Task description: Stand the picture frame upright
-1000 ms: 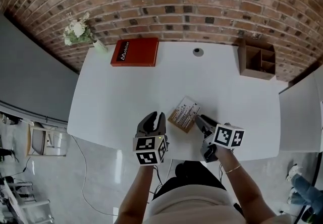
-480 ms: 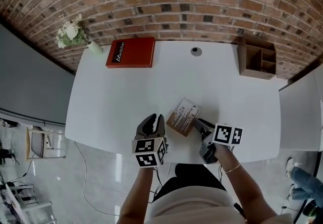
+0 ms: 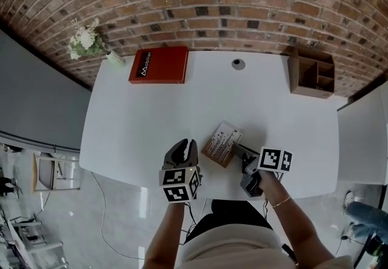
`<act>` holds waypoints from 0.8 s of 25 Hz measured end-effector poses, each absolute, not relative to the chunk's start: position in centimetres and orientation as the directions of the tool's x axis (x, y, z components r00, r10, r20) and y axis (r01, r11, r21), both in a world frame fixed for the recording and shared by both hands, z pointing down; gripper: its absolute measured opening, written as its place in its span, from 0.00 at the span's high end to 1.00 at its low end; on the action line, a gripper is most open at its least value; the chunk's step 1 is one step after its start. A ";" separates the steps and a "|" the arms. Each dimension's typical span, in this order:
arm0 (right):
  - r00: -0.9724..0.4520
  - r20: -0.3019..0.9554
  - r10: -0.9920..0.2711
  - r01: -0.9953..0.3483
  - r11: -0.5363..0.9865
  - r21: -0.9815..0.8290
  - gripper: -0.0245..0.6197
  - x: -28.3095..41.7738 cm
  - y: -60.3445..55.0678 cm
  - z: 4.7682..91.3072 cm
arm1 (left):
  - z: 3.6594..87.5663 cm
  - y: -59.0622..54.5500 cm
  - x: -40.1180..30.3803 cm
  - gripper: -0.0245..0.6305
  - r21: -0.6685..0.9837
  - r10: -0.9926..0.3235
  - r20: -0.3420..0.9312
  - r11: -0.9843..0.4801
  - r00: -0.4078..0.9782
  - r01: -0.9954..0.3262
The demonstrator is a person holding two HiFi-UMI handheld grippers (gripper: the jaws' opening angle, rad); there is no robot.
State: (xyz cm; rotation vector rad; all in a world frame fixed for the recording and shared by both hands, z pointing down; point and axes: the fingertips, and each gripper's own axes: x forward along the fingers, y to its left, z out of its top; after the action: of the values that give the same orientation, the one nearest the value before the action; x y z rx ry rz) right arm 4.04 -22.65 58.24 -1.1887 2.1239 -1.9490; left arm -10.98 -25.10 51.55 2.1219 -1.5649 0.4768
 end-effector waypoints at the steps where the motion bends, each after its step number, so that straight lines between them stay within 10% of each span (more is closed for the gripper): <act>1: -0.712 0.461 -0.530 -0.501 -0.077 -0.862 0.79 4.0 -22.7 58.3 | 51.6 -25.2 -11.0 0.85 0.157 -0.797 0.528 -0.247 0.293 -0.956; 20: -0.768 0.444 -0.462 -0.459 -0.086 -0.884 0.79 3.3 -23.6 58.6 | 54.0 -25.9 -8.3 0.86 0.224 -0.672 0.629 -0.325 0.391 -0.919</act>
State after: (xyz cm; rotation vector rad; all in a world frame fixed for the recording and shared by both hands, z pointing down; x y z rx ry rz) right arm 3.33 -23.58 58.61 -1.0688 2.1221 -2.0521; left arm -8.34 -25.94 54.02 2.0989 -1.3573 0.5831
